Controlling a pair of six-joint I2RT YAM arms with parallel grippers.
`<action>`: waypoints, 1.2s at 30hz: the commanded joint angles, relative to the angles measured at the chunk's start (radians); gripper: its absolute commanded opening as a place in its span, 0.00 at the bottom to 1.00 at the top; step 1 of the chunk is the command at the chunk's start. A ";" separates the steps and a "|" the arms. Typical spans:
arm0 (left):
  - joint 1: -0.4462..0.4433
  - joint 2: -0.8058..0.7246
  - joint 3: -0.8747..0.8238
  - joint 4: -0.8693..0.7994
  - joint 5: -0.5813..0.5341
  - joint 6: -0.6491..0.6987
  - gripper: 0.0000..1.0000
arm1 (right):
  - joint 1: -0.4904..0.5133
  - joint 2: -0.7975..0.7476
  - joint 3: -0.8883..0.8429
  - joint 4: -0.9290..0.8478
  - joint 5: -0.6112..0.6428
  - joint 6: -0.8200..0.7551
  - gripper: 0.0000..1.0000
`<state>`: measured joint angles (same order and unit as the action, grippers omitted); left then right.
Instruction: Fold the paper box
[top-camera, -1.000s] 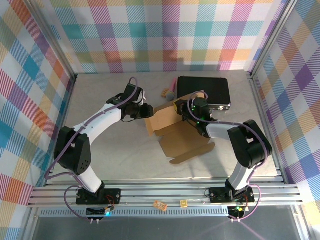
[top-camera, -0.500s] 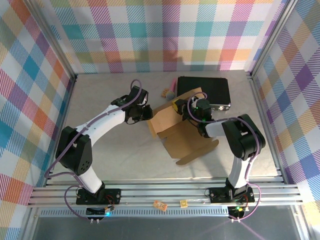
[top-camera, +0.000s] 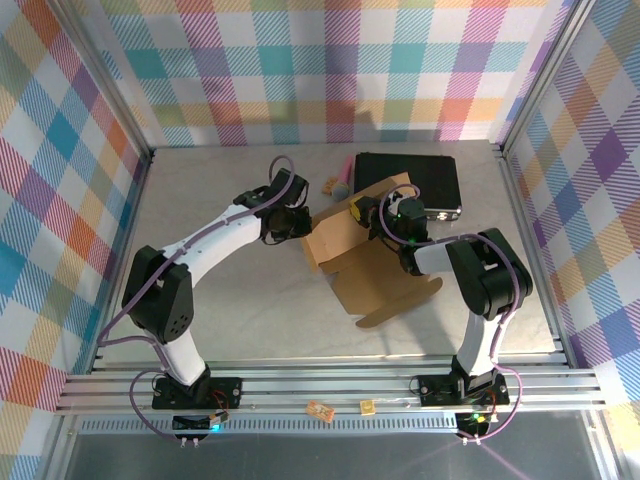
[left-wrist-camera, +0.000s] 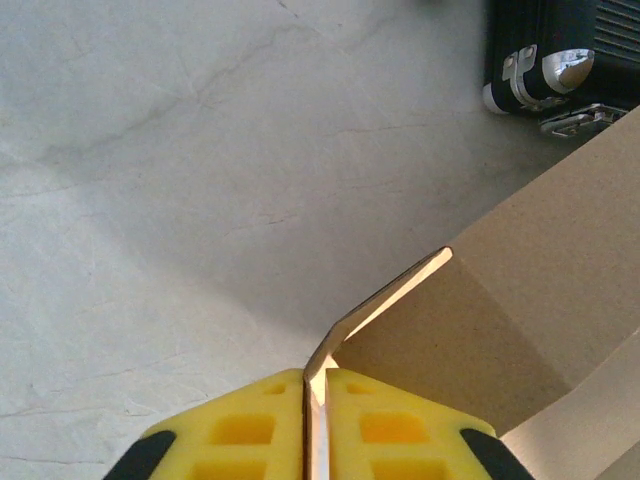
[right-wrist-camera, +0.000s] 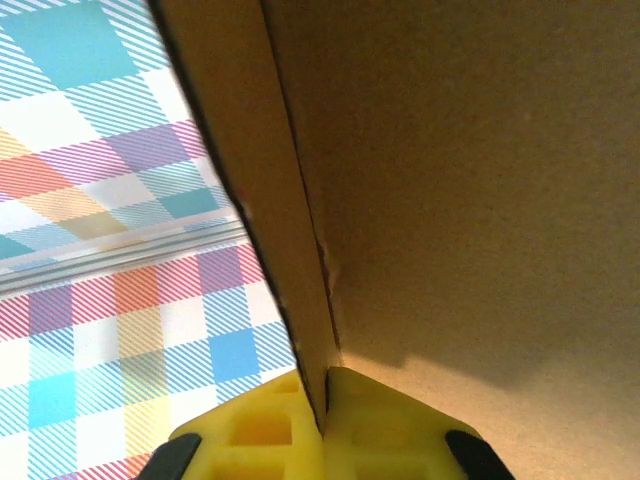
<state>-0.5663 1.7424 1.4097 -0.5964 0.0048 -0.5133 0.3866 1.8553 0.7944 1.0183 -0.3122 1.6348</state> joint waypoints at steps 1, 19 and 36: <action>-0.023 0.006 0.043 0.005 -0.001 -0.043 0.18 | 0.014 -0.028 0.011 0.034 -0.054 0.010 0.00; -0.026 0.089 0.152 0.020 0.038 -0.120 0.14 | 0.018 -0.157 0.028 -0.193 0.012 0.081 0.00; -0.060 0.144 0.247 -0.026 0.052 -0.252 0.11 | 0.023 -0.159 0.046 -0.232 0.036 0.125 0.00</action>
<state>-0.5900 1.8683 1.6016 -0.6868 0.0055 -0.7048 0.3794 1.7206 0.8017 0.7753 -0.1928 1.7245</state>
